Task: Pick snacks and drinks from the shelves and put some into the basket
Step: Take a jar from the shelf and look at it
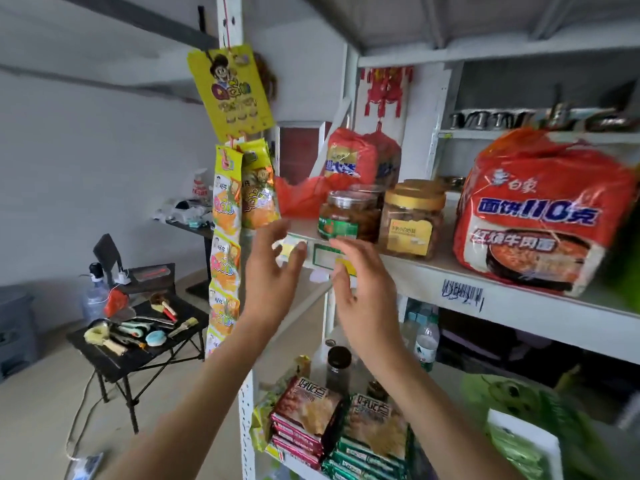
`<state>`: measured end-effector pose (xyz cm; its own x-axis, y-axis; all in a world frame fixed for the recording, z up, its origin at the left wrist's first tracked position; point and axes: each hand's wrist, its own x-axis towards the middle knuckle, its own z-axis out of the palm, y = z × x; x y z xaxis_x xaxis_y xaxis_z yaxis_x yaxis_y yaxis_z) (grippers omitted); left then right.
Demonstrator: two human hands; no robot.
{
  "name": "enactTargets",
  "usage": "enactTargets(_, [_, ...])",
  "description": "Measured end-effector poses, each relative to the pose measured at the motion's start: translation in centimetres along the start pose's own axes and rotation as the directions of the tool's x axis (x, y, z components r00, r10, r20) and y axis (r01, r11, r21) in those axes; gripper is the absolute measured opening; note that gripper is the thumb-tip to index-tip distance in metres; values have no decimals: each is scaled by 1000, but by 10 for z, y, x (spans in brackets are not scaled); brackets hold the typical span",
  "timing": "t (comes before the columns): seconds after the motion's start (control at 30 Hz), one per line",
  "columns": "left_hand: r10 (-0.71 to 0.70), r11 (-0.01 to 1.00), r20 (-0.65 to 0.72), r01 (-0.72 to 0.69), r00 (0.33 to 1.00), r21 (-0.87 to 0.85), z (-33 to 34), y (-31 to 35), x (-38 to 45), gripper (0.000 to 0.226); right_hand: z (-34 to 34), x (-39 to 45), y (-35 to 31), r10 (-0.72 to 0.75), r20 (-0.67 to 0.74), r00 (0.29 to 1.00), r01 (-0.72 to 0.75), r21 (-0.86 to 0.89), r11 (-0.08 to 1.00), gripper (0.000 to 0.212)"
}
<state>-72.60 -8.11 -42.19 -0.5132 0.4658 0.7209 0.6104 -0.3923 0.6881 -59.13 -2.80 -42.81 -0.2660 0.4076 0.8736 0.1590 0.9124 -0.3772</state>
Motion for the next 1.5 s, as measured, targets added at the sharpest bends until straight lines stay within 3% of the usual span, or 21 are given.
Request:
enactTargets(0.07, [28, 1000, 70, -27, 997, -8, 13, 12, 30, 52, -11, 11, 0, -50, -3, 999, 49, -164, 985, 34])
enactTargets(0.2, [-122, 992, 207, 109, 971, 70, 40, 29, 76, 74, -17, 17, 6, -18, 101, 995, 58, -408, 911, 38])
enactTargets(0.37, [-292, 956, 328, 275, 899, 97, 61, 35, 103, 82, -15, 15, 12, 22, 183, 983, 73, -499, 863, 41])
enactTargets(0.53, [-282, 958, 451, 277, 847, 79, 69, 11, 117, 100, -7, 15, 20, -6, 180, 984, 109, -568, 816, 39])
enactTargets(0.7, [-292, 953, 385, 301, 875, 37, 69, 24, 104, 63, 0, 13, 24, -26, 157, 987, 116, -594, 796, 34])
enactTargets(0.8, [-302, 947, 329, 322, 895, -7, 68, 25, 99, 66, -1, 12, 25, -44, 150, 988, 124, -578, 806, 35])
enactTargets(0.97, [-290, 950, 238, 309, 927, -48, 63, 31, 87, 75, -6, 11, 26, -67, 105, 992, 107, -445, 889, 34])
enactTargets(1.1, [-271, 945, 168, 295, 948, -142, 51, 42, 75, 62, -12, 7, 27, -71, 46, 996, 79, -212, 974, 34])
enactTargets(1.2, [-288, 929, 120, 307, 950, -207, 37, 54, 61, 88, -20, 3, 25, -28, -71, 997, 27, -25, 999, 33])
enactTargets(1.3, [-307, 903, 92, 321, 947, -286, 21, 64, 42, 86, -26, -4, 17, 92, -141, 986, -73, 131, 989, 47])
enactTargets(1.43, [-331, 847, 141, 360, 933, -392, 9, 76, 16, 61, -24, -12, 5, 235, 36, 971, -231, 377, 897, 82])
enactTargets(1.5, [-365, 811, 161, 398, 917, -428, 6, 80, 4, 61, -24, -17, 1, 233, 163, 959, -284, 531, 798, 94])
